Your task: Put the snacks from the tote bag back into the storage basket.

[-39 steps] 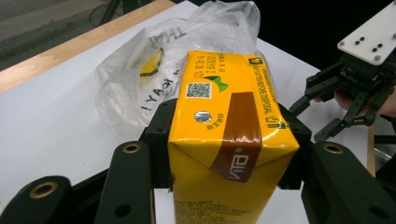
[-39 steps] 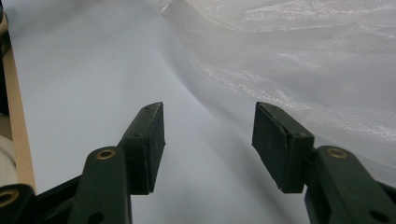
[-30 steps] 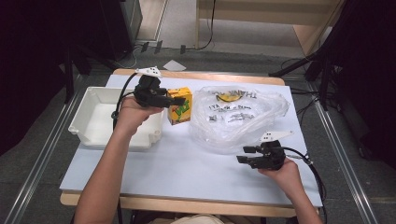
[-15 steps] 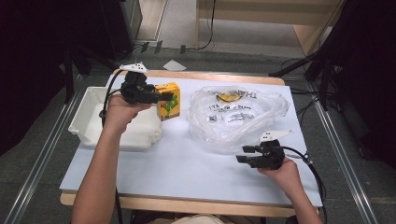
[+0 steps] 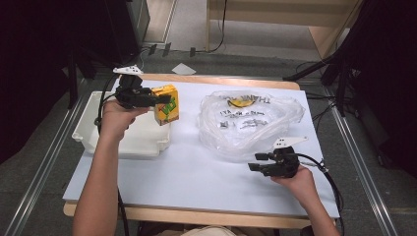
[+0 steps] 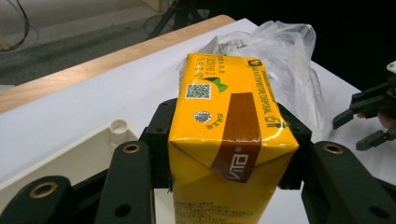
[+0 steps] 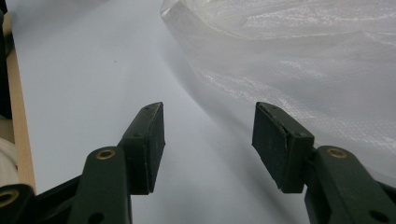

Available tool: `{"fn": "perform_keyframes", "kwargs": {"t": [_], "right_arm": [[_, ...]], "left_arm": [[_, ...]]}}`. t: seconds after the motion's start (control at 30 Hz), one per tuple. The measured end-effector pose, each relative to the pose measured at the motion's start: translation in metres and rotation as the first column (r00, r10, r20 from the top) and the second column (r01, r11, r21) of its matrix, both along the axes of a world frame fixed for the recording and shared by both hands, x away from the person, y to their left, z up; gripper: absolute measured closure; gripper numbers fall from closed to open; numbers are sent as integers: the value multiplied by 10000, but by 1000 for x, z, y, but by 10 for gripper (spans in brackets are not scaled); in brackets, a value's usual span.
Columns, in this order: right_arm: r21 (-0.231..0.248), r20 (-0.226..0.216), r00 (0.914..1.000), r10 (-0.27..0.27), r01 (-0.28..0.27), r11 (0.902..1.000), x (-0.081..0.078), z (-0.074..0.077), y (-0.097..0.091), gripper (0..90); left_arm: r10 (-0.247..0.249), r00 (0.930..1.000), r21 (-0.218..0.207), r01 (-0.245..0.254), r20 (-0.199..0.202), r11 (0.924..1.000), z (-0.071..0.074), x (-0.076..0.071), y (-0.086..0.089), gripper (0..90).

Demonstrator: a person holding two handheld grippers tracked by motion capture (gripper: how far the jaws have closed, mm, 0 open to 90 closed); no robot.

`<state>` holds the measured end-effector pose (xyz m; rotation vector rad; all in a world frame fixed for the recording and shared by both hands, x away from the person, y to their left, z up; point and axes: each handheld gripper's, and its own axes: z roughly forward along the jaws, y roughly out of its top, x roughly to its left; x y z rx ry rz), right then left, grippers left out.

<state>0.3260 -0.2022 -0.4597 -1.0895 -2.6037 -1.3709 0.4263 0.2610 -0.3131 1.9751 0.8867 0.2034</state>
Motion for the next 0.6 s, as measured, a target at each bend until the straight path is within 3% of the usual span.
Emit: {"fn": "perform_keyframes", "kwargs": {"t": [0.6], "right_arm": [[15,10,10000,-12,12,10000,1,0,0,447]], "left_arm": [[1018,9947,209,-1020,103,9946,-6,1,30,525]]}}
